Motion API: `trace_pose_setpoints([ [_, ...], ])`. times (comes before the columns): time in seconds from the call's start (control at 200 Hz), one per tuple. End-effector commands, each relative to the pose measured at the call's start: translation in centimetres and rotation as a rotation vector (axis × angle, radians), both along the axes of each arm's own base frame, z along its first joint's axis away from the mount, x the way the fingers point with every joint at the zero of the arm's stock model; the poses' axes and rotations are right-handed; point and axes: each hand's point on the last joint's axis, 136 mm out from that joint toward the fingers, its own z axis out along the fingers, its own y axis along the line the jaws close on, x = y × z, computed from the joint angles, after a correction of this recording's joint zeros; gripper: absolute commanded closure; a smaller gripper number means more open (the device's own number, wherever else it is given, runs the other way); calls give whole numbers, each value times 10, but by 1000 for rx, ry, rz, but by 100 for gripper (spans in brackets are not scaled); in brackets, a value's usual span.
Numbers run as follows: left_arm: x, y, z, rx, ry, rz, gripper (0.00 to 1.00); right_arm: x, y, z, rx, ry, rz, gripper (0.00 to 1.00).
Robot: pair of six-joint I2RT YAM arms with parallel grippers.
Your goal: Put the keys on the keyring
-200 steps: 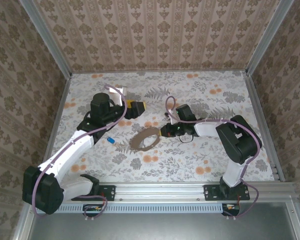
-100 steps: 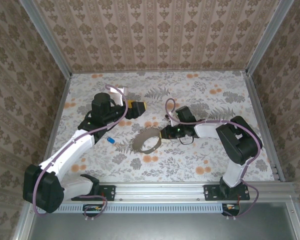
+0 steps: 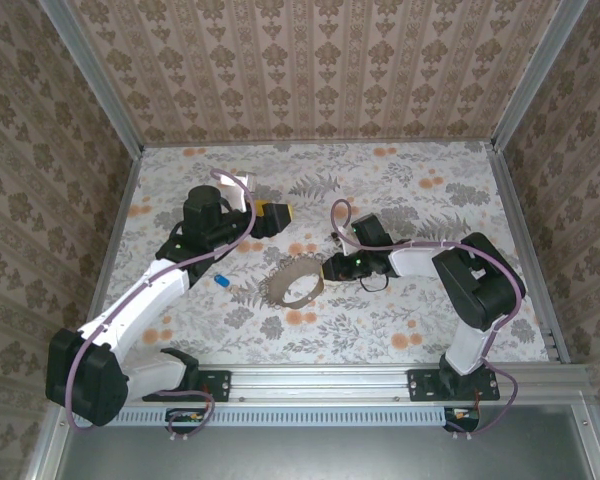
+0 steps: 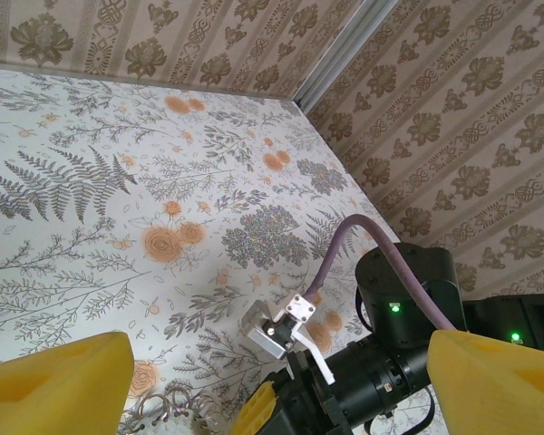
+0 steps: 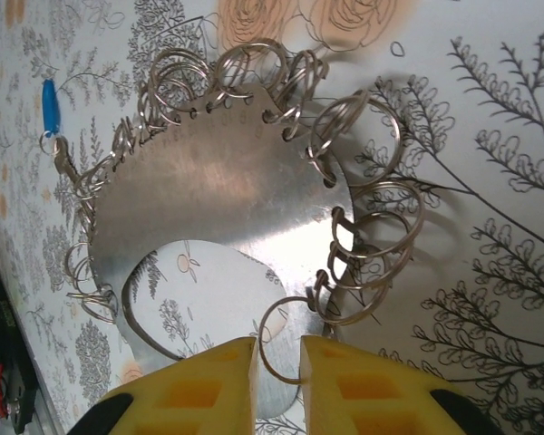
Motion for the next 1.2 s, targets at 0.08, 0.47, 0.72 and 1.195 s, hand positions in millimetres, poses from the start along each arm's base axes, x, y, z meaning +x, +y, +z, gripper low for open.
trace_pose_setpoints([
  [0.08,-5,-4,11,-19,-38,-28,14,-4,-5,3,-45,-29,9,73],
  [0.47,-3,-5,10,-19,-37,-29,14,-4,-1,11,-111,-87,38,67],
  [0.72,-3,-5,9,-20,-35,-28,13,-2,-1,12,-181,-119,56,67],
  [1.195,-2,-4,8,-21,-34,-27,13,-7,2,3,-256,-130,100,68],
])
